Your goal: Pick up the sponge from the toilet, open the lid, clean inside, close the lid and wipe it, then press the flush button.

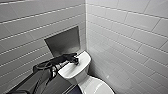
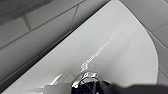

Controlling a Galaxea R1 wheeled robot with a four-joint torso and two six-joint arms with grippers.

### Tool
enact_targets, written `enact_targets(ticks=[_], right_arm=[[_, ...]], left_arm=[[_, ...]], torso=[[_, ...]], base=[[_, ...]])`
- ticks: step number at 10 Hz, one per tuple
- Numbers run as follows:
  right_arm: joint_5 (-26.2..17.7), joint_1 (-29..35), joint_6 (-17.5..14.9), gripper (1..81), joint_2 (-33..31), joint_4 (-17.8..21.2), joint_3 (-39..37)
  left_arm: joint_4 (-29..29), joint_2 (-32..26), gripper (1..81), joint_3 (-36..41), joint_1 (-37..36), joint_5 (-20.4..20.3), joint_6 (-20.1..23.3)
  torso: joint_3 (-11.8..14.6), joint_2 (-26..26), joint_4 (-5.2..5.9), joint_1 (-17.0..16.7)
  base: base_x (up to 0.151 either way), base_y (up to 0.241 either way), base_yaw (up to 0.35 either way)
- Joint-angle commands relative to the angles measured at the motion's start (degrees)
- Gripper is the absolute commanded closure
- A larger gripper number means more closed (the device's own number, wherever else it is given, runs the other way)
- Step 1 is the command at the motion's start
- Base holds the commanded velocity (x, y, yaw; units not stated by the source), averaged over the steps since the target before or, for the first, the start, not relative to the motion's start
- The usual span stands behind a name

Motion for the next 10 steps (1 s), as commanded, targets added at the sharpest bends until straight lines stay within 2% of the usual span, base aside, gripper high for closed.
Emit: enact_targets(ticks=[1, 5, 10], right_arm=[[-4.41, -0.72, -0.05, 81.1, -1.06, -0.18, 1.35], [-4.41, -1.08, -0.05, 81.1, -0.97, -0.27, 1.17], [-4.41, -1.52, -0.05, 81.1, 0.09, -0.27, 1.09]], left_arm=[[-0.17, -0.61, 81.1, 0.1, -10.74, 1.93, 0.07], [0.18, -0.79, 81.1, -0.95, -9.69, 1.41, 0.07], [0.53, -0.53, 81.1, -1.39, -5.13, -2.28, 0.15]], torso=[[0.0, 0.0, 0.0, 0.0], [0.0, 0.0, 0.0, 0.0], [0.0, 0.0, 0.0, 0.0]], base=[[0.0, 0.0, 0.0], [0.0, 0.0, 0.0], [0.0, 0.0, 0.0]])
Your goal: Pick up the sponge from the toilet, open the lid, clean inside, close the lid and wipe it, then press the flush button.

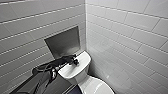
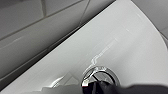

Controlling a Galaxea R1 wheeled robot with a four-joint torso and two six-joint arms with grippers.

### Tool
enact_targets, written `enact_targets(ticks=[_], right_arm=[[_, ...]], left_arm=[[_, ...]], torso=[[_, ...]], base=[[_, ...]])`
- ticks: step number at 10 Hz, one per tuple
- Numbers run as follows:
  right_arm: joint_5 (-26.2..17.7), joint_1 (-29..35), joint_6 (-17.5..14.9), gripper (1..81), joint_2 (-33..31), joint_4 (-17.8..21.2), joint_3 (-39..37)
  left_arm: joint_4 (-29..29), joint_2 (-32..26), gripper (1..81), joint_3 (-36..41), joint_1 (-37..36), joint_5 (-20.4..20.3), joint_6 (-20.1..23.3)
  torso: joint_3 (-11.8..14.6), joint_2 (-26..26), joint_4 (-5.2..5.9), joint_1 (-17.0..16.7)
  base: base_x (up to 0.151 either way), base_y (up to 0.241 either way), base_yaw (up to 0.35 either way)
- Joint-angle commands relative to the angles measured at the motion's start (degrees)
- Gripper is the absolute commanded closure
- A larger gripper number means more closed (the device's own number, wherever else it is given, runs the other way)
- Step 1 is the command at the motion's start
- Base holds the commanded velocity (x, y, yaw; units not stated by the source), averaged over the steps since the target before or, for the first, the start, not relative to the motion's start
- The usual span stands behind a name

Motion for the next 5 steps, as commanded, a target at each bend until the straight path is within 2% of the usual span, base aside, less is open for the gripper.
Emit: enact_targets(ticks=[1, 3, 5], right_arm=[[-4.41, -1.13, -0.03, 81.1, -0.31, -0.25, 0.88], [-4.41, -1.22, -0.03, 81.1, 0.04, -0.25, 0.8], [-4.41, -1.13, -0.03, 81.1, 0.48, -0.16, 0.54]], left_arm=[[0.56, 0.13, 81.1, -0.31, -5.75, 0.42, 0.19], [4.06, 1.89, 81.1, -0.31, -2.93, -0.29, 0.28], [4.33, 1.71, 81.1, -0.22, -2.66, 0.06, 0.28]], torso=[[0.0, 0.0, 0.0, 0.0], [0.0, 0.0, 0.0, 0.0], [0.02, -0.02, 0.0, -0.02]], base=[[0.0, 0.0, 0.0], [0.0, 0.0, 0.0], [0.0, 0.0, 0.0]])
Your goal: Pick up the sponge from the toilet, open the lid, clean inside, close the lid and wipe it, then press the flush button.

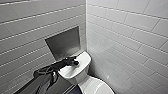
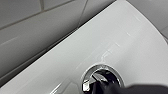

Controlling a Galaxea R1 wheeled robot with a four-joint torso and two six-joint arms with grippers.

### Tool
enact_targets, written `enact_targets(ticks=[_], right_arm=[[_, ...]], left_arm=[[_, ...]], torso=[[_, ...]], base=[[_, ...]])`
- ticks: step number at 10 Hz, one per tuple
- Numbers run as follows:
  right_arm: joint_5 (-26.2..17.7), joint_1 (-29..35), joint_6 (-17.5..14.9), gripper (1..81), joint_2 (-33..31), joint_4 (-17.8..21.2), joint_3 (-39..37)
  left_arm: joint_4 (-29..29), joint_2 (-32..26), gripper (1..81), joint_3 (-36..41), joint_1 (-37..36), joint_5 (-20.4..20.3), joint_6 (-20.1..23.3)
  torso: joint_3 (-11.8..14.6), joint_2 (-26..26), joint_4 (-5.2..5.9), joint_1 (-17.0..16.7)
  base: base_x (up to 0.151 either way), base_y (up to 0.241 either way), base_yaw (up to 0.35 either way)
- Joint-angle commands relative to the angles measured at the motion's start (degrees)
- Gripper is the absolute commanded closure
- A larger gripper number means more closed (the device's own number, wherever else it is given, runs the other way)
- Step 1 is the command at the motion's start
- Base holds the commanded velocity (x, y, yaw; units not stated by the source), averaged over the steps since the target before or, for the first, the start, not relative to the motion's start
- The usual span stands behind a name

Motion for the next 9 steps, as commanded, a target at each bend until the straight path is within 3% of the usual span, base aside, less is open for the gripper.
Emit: enact_targets(ticks=[1, 4, 5, 8, 9], right_arm=[[-4.69, -1.02, -0.03, 81.1, -0.52, 0.02, 0.41], [-4.69, -0.85, 0.06, 81.1, -0.08, 0.28, -0.74], [-4.69, -0.93, 0.15, 81.1, -0.08, 0.19, -0.65], [-4.69, -0.58, 0.15, 81.1, 0.0, 0.02, -0.3], [-4.6, -0.58, 0.06, 81.1, 0.0, -0.24, -0.21]], left_arm=[[0.9, 0.53, 81.1, 0.22, -5.24, 5.79, 0.24], [-1.63, -0.95, 81.1, 1.34, -8.57, 7.34, 0.16], [-3.84, -3.22, 81.1, 5.1, -10.32, 11.58, 0.33], [-5.95, -14.83, 81.1, 24.8, -13.49, 11.5, -0.19], [-6.13, -18.96, 81.1, 30.17, -14.46, 11.33, -2.47]], torso=[[0.0, 0.0, 0.0, 0.0], [0.0, -0.02, 0.0, -0.02], [0.0, -0.02, 0.0, 0.0], [0.0, 0.0, 0.0, 0.0], [0.0, 0.0, 0.0, 0.02]], base=[[0.0, 0.0, 0.0], [0.0, 0.0, 0.0], [0.0, 0.0, 0.0], [0.0, 0.0, 0.0], [0.0, 0.0, 0.0]])
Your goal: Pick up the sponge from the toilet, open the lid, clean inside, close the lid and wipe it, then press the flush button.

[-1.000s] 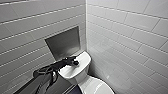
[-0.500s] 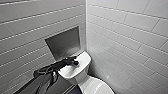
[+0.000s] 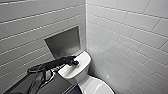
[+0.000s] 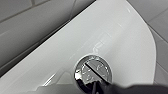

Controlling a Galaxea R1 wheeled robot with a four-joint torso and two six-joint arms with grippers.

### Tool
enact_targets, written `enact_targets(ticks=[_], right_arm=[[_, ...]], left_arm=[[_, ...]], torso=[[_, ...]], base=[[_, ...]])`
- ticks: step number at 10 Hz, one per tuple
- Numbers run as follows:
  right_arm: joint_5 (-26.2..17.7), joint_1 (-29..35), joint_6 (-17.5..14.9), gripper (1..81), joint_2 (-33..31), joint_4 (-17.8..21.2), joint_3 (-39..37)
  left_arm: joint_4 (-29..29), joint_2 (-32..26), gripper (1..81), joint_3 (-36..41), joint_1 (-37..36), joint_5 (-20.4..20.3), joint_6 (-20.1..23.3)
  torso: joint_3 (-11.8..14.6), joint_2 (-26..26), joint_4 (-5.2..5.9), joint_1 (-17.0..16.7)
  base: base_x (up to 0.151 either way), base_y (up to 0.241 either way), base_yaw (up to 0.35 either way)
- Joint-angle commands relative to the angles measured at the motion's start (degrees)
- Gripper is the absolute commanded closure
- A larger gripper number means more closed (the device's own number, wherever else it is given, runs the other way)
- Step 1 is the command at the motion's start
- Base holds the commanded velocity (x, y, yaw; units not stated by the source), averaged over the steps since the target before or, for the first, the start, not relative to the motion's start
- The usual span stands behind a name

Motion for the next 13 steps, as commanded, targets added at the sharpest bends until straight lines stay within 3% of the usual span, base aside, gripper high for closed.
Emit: enact_targets(ticks=[1, 4, 7, 10, 13], right_arm=[[-3.72, -0.62, 0.01, 81.1, -0.85, -0.28, 1.63], [-3.53, -0.26, 0.1, 81.1, -0.67, -0.11, 1.45], [-2.31, 0.09, 0.02, 81.1, -0.32, -0.2, 0.14], [-1.51, 1.05, 0.01, 81.1, 0.73, -0.11, -3.11], [-1.51, 1.05, -0.08, 81.1, 2.93, -0.28, -6.45]], left_arm=[[-3.42, -15.51, 81.1, 21.45, -13.12, 3.76, -4.58], [-3.42, -26.27, 81.1, 34.85, -13.12, 2.78, -5.73], [-1.76, -38.2, 81.1, 52.03, -7.08, 3.57, -5.47], [4.38, -46.38, 81.1, 61.72, 9.59, 0.61, -5.38], [12.12, -45.27, 81.1, 62.19, 29.03, -8.71, -5.21]], torso=[[0.0, 0.0, 0.0, 0.0], [-0.02, 0.0, 0.0, 0.0], [-0.02, 0.0, 0.0, 0.0], [-0.02, 0.0, 0.0, 0.0], [-0.02, 0.0, 0.0, 0.0]], base=[[0.0, 0.0, 0.0], [0.0, 0.0, 0.0], [0.0, 0.0, 0.0], [0.0, 0.0, 0.0], [0.0, 0.0, 0.0]])
